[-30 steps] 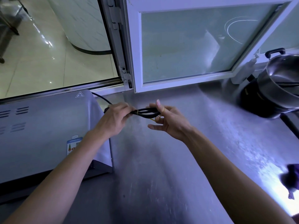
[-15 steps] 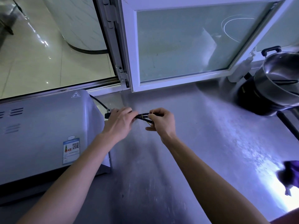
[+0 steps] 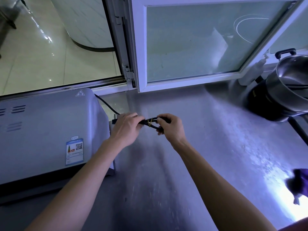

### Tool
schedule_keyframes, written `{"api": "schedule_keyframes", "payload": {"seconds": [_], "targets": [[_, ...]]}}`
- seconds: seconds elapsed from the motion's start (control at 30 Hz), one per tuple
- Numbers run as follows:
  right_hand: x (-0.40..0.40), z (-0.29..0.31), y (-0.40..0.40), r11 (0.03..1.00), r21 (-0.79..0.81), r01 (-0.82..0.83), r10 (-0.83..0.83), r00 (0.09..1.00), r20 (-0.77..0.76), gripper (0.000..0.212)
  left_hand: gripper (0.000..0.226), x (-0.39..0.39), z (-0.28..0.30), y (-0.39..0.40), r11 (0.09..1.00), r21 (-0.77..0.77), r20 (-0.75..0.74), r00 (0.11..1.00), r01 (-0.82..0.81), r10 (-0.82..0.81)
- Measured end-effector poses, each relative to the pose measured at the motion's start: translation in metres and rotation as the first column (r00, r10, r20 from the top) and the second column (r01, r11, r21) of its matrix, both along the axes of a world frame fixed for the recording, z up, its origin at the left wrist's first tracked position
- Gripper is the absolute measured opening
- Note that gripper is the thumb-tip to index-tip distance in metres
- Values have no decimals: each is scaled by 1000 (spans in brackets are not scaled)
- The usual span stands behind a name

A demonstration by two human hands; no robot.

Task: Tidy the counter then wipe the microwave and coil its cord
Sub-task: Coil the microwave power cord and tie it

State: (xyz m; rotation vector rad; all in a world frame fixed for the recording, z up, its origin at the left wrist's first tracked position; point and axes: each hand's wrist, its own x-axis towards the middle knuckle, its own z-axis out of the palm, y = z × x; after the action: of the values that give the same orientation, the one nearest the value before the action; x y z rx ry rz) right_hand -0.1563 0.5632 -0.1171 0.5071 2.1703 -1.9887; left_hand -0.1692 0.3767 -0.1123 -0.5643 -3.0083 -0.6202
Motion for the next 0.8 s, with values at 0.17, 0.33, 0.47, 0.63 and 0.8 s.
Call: {"api": "schedule_keyframes", "payload": {"seconds": [0.17, 0.33, 0.47, 0.63, 0.8], "targets": [[3, 1, -6, 995, 97, 29, -19, 994, -105, 10, 27, 5, 2, 3, 993, 103, 90, 995, -49, 40], [6, 0, -10, 992, 121, 31, -10, 987, -163, 12, 48, 6, -3, 8, 980, 143, 131, 984, -136, 117], [8, 1, -12, 998, 58, 39, -27, 982, -187, 14, 54, 6, -5, 13, 973, 127, 89, 979, -194, 184], [8, -2, -11, 993, 110, 33, -11, 980, -198, 15, 43, 4, -5, 12, 966, 137, 124, 972, -218, 201], [10, -6, -14, 990, 137, 15, 14, 978, -210, 17, 39, 4, -5, 10, 958, 110, 212, 948, -265, 238]]}}
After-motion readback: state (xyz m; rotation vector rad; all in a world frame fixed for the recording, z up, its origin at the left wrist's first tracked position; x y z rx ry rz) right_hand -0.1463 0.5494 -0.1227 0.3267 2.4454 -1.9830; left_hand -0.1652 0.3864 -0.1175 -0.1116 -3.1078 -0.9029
